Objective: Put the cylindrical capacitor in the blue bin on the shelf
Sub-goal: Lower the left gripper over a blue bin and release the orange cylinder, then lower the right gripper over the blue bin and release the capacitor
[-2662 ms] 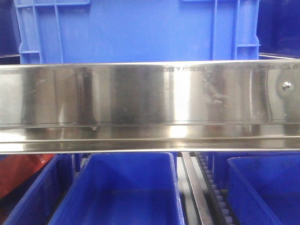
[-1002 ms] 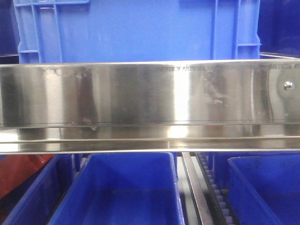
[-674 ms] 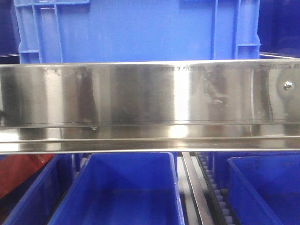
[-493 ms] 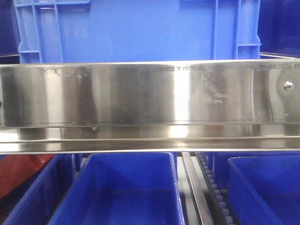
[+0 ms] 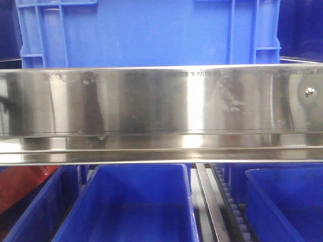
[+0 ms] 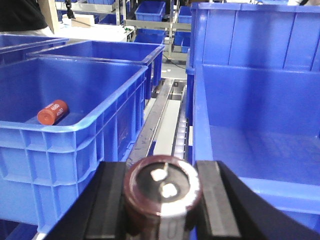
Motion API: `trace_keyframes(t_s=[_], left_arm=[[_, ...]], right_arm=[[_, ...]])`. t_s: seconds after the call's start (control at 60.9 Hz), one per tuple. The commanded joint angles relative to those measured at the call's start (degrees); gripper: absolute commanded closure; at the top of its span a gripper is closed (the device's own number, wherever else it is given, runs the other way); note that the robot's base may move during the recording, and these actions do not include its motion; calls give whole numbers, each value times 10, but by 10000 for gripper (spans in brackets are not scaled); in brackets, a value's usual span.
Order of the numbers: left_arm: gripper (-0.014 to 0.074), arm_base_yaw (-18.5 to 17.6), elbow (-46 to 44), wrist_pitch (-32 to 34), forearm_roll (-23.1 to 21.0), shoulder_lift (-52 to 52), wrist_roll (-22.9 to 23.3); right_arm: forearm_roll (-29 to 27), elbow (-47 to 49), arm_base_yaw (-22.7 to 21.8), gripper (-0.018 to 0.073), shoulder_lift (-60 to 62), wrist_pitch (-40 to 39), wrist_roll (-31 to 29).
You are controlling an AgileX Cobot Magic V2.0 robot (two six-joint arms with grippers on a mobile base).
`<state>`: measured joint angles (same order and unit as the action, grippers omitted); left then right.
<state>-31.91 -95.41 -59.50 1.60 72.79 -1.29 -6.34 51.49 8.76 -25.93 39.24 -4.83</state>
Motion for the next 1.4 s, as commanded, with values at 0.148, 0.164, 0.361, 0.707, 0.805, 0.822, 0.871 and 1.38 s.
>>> trace_keyframes(t_s=[0.148,0.164,0.361,0.707,0.805,0.822,0.871,1.38], left_arm=[[707,32,207,68,26,-215,52],[707,34,218,70,26,-227,52],[707,65,342,79,29,-388,79],[707,101,399,36,36,-501,79],[707,101,399,23,28,-501,79],[707,101,399,23,27,-501,79],[707,101,399,21,24,-501,79],[707,101,399,17,12,-501,79]], right_arm=[[0,5,0,721,-36,-6,-2],[0,5,1,721,-39,-6,-2],[0,49,37,721,-104,-16,-21],[0,286,147,721,-341,12,-53],[0,364,176,721,-419,34,-53],[0,380,182,721,-436,39,-53],[0,417,192,721,-474,55,-53],[-20,563,204,707,-739,158,-53]])
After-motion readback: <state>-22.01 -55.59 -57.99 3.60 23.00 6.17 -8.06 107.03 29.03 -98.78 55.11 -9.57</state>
